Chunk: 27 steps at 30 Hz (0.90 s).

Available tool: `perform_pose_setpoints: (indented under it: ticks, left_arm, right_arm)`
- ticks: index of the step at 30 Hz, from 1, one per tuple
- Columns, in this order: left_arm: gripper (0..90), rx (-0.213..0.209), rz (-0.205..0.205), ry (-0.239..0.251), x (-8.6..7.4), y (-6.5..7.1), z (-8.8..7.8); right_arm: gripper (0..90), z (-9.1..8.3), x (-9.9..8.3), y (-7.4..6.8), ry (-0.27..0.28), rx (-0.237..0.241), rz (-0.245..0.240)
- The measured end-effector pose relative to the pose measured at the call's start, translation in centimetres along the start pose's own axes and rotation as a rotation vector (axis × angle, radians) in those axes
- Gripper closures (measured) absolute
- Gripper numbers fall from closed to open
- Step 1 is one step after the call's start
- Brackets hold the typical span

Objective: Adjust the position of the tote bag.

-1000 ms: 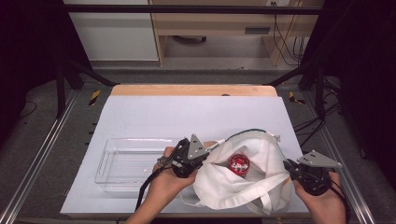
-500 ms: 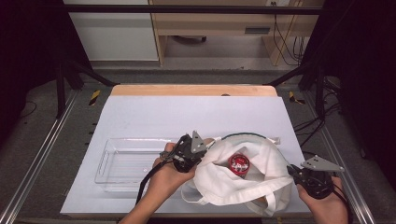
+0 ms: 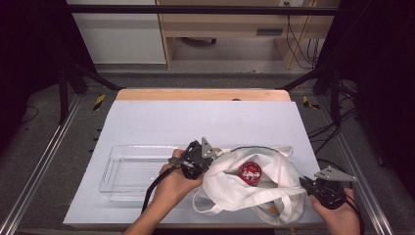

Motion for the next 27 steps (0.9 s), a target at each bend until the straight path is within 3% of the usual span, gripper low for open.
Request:
perform_pose_setpoints:
  ticks: [13,27]
  left_arm:
    - [88.1,-0.021,0.007,-0.026,-0.9,0.9,0.2]
    - [88.0,-0.040,0.014,-0.014,-1.4,1.8,0.0]
  right_arm:
    - [84.5,0.0,0.0,0.1,0.002,0.008,0.001]
    - [82.6,-0.1,0.4,0.1,0.009,0.006,-0.004]
Point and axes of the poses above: each handheld gripper's, and its own axes: z roughly forward along the jaws, x roughly out of its top, y roughly to its right, the point moved 10 cm from there along z, roughly forward along the jaws, and after that the axes turned 15 degrees about z, right-handed, at the moved point
